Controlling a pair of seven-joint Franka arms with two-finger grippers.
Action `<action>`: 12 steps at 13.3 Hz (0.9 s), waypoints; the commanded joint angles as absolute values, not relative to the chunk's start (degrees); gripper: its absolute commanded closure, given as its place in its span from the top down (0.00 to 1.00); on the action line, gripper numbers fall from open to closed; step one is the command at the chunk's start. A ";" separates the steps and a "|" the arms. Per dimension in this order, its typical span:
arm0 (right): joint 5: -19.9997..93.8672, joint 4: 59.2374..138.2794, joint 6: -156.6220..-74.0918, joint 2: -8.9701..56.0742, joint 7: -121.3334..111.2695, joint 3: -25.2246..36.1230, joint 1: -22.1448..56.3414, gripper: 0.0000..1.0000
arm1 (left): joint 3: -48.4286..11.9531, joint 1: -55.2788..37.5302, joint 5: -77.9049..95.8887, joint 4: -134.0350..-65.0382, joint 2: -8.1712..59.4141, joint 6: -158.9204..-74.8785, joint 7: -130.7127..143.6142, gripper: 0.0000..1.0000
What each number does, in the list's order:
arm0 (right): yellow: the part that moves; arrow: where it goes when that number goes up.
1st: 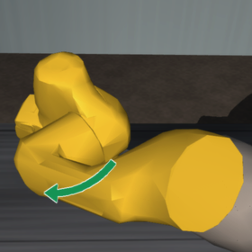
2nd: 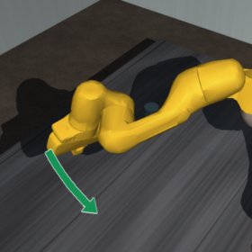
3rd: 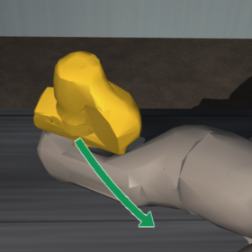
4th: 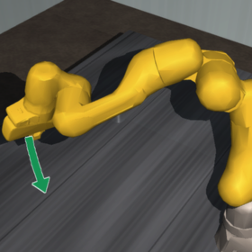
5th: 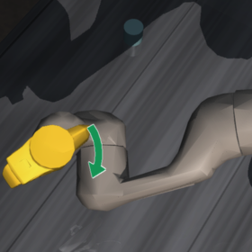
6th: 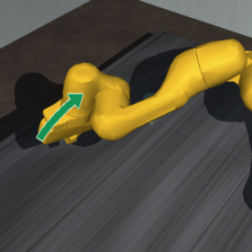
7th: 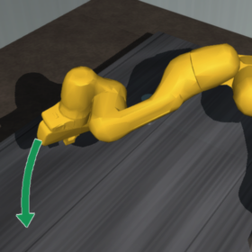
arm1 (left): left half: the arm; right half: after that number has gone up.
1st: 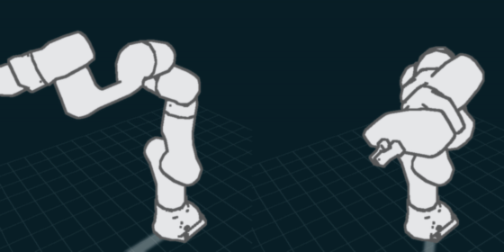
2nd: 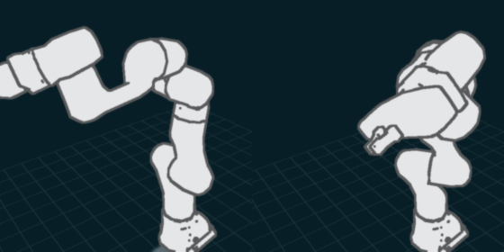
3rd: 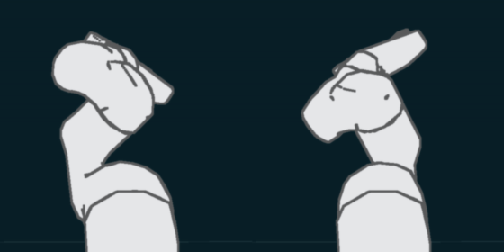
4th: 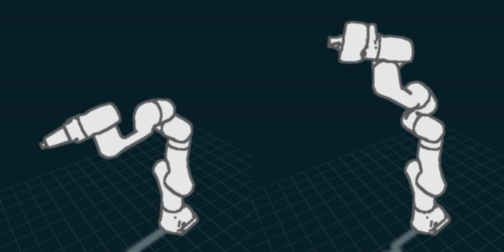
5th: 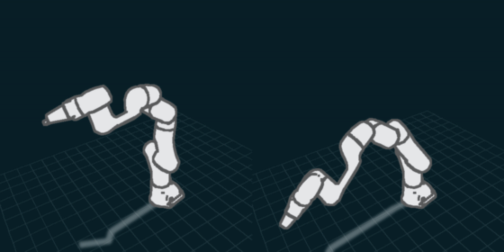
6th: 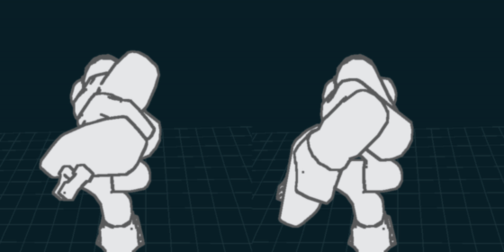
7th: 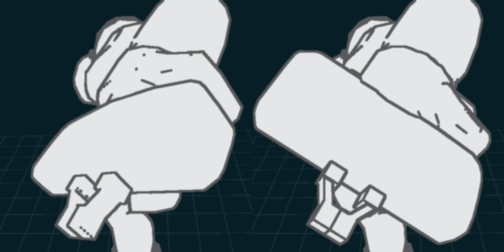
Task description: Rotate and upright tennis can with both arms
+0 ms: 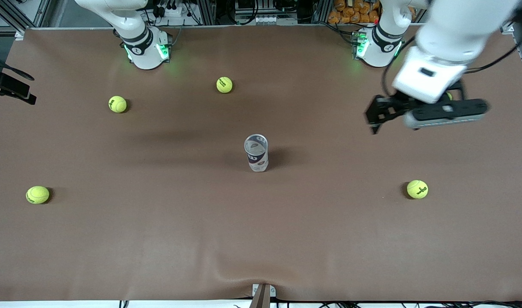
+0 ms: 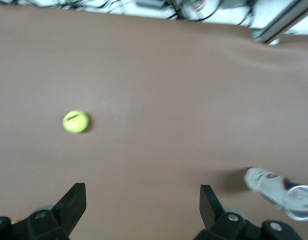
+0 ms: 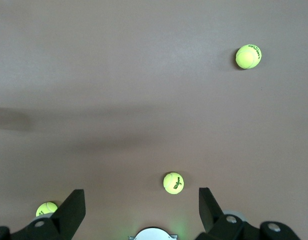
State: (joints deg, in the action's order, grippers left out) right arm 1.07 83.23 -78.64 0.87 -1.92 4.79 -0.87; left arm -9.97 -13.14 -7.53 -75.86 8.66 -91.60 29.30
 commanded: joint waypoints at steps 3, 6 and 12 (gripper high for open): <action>1.49 82.97 -78.66 0.79 -1.14 4.22 -1.58 1.00 | -10.72 -8.10 -5.47 -84.70 2.03 -89.65 28.04 1.00; 1.49 82.97 -78.66 0.79 -1.14 4.22 -1.58 1.00 | -10.90 -3.08 0.70 -92.61 -3.06 -90.35 27.25 1.00; 1.49 82.97 -78.93 0.79 -1.14 4.22 -1.67 1.00 | -10.37 2.01 0.53 -101.08 -7.47 -97.65 18.12 1.00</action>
